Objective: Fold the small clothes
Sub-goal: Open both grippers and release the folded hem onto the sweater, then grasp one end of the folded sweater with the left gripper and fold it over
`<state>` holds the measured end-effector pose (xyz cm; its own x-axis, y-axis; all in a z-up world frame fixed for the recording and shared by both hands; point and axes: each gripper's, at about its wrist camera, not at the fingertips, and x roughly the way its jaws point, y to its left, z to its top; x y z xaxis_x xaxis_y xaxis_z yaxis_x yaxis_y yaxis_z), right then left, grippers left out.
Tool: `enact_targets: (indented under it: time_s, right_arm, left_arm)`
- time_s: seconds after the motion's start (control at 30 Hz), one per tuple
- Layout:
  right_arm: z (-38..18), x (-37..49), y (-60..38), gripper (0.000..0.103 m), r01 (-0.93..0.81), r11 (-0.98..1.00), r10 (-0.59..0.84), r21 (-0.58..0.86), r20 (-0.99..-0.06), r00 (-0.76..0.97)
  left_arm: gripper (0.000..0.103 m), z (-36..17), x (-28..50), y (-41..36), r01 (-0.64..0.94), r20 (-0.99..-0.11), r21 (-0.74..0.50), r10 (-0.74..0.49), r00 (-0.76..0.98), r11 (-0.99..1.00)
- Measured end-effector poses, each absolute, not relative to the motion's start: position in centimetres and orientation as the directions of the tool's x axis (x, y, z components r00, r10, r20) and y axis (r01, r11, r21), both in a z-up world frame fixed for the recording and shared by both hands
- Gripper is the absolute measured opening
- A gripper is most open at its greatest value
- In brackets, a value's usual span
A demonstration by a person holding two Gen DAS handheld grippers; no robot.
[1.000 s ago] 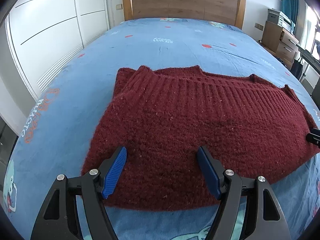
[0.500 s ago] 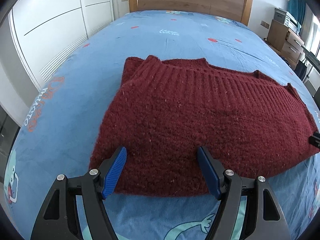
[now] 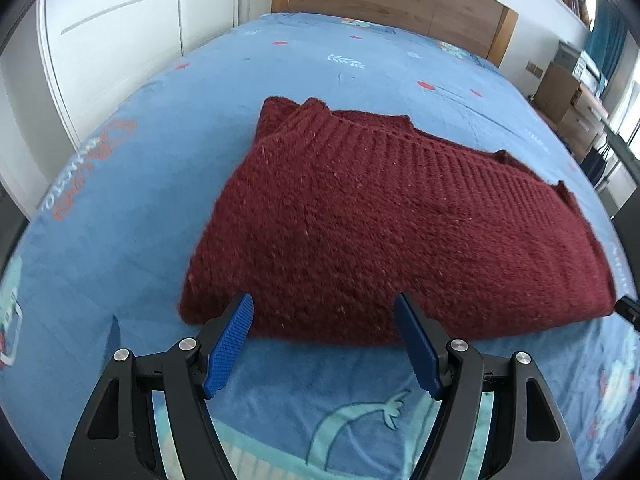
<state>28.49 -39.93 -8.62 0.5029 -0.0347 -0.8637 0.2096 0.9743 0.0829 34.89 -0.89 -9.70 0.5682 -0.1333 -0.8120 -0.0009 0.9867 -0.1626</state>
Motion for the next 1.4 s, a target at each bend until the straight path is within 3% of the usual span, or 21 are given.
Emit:
enact_targets:
  time_s: [0.43, 0.7, 0.93, 1.3, 1.4]
  right_arm:
    - [-8.9, 23.5, -38.5, 0.063, 0.238, 0.96, 0.01, 0.146, -0.87, 0.493]
    - [-9.6, 22.5, -38.0, 0.063, 0.241, 0.954, 0.039, 0.178, -0.872, 0.489]
    - [-10.6, 22.2, -38.5, 0.063, 0.258, 0.946, 0.051, 0.196, -0.876, 0.479]
    - [-10.2, 22.1, -39.0, 0.063, 0.256, 0.943, 0.059, 0.212, -0.864, 0.499]
    - [-10.0, 21.9, -39.4, 0.063, 0.261, 0.939, 0.063, 0.224, -0.858, 0.509]
  left_arm:
    - [0.068, -10.6, 32.1, 4.4, -0.112, -0.756, -0.48, -0.345, 0.557, 0.87]
    - [0.068, -11.5, 32.9, 4.6, -0.134, -0.704, -0.6, -0.442, 0.556, 0.789]
    - [0.068, -12.8, 34.5, 6.1, -0.206, -0.64, -0.686, -0.444, 0.627, 0.698]
    - [0.066, -14.9, 38.6, 9.0, -0.272, -0.469, -0.853, -0.426, 0.773, 0.446]
    - [0.058, -15.1, 39.9, 9.3, -0.278, -0.456, -0.865, -0.421, 0.784, 0.419]
